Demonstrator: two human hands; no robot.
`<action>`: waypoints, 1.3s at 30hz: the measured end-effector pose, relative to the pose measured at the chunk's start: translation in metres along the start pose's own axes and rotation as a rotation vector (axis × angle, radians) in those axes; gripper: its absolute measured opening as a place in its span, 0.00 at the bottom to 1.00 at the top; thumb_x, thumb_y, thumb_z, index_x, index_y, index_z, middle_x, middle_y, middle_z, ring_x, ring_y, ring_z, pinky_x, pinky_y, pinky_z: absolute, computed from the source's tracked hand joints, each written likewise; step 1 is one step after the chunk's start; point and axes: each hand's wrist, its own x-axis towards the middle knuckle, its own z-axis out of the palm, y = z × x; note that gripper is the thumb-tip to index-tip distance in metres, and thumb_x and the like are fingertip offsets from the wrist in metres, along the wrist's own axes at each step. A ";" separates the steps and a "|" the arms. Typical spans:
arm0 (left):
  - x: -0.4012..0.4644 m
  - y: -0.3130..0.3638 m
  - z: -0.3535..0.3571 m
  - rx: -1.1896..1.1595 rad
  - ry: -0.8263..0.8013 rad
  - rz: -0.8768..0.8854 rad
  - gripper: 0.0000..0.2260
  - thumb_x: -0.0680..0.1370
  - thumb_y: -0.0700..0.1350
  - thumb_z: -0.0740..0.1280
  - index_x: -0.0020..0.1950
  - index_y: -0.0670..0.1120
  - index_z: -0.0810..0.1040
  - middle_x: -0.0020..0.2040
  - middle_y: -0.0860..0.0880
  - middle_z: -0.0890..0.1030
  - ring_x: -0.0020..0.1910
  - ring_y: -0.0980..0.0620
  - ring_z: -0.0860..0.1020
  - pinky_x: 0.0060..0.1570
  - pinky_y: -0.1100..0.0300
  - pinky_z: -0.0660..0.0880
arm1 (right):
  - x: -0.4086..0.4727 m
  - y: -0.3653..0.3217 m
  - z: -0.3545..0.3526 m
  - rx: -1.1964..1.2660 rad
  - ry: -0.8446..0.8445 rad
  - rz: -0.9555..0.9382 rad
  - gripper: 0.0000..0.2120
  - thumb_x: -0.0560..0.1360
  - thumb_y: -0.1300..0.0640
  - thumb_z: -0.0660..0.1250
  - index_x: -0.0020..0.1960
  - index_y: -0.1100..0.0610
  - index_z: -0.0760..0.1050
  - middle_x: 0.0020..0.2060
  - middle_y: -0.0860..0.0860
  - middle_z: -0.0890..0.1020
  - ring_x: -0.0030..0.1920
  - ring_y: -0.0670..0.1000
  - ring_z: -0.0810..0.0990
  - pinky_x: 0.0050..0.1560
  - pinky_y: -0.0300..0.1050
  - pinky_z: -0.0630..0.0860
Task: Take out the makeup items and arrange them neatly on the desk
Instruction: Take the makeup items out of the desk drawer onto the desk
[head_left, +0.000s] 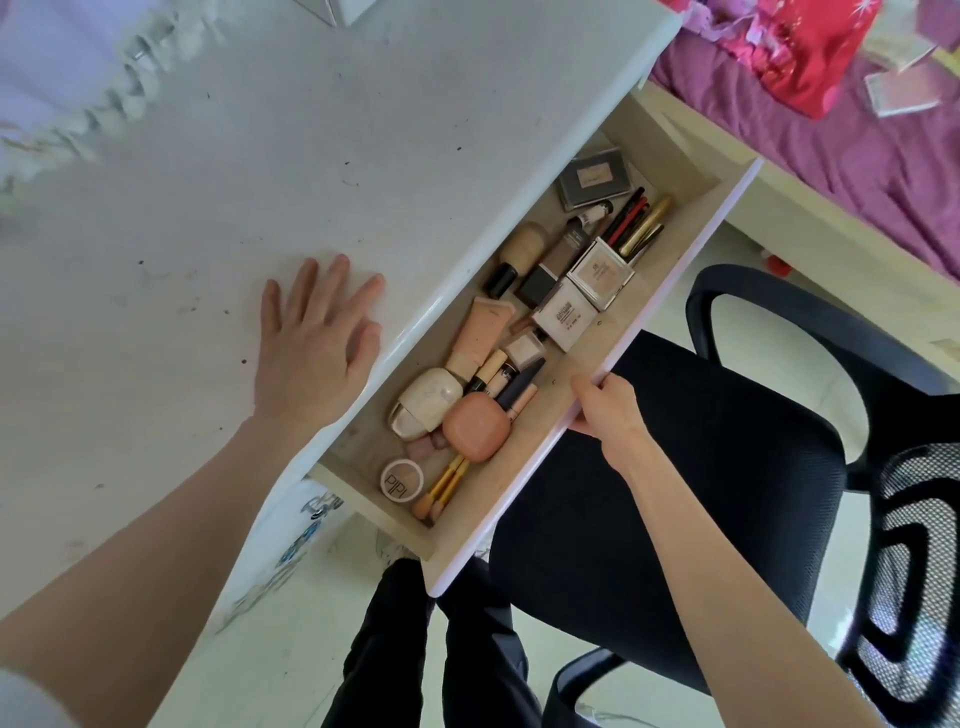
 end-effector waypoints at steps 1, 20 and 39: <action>0.000 0.000 0.000 0.001 -0.001 0.001 0.21 0.79 0.52 0.50 0.70 0.51 0.67 0.72 0.43 0.64 0.71 0.38 0.60 0.68 0.37 0.53 | -0.002 -0.001 0.000 0.012 -0.020 0.008 0.12 0.77 0.59 0.62 0.58 0.64 0.72 0.53 0.63 0.78 0.53 0.56 0.79 0.43 0.44 0.79; -0.071 0.075 0.049 -0.332 -0.372 -0.303 0.26 0.79 0.43 0.57 0.75 0.43 0.51 0.75 0.41 0.56 0.74 0.44 0.54 0.71 0.52 0.57 | -0.018 -0.003 0.071 -1.296 -0.175 -0.603 0.14 0.78 0.59 0.58 0.63 0.62 0.69 0.60 0.59 0.74 0.60 0.59 0.72 0.57 0.51 0.70; -0.066 0.076 0.067 -0.757 -0.430 -0.577 0.15 0.80 0.45 0.59 0.65 0.41 0.67 0.52 0.44 0.78 0.50 0.47 0.78 0.44 0.58 0.71 | -0.009 -0.016 0.065 -1.157 -0.534 -0.509 0.16 0.75 0.60 0.63 0.63 0.60 0.69 0.55 0.57 0.77 0.56 0.56 0.75 0.51 0.48 0.73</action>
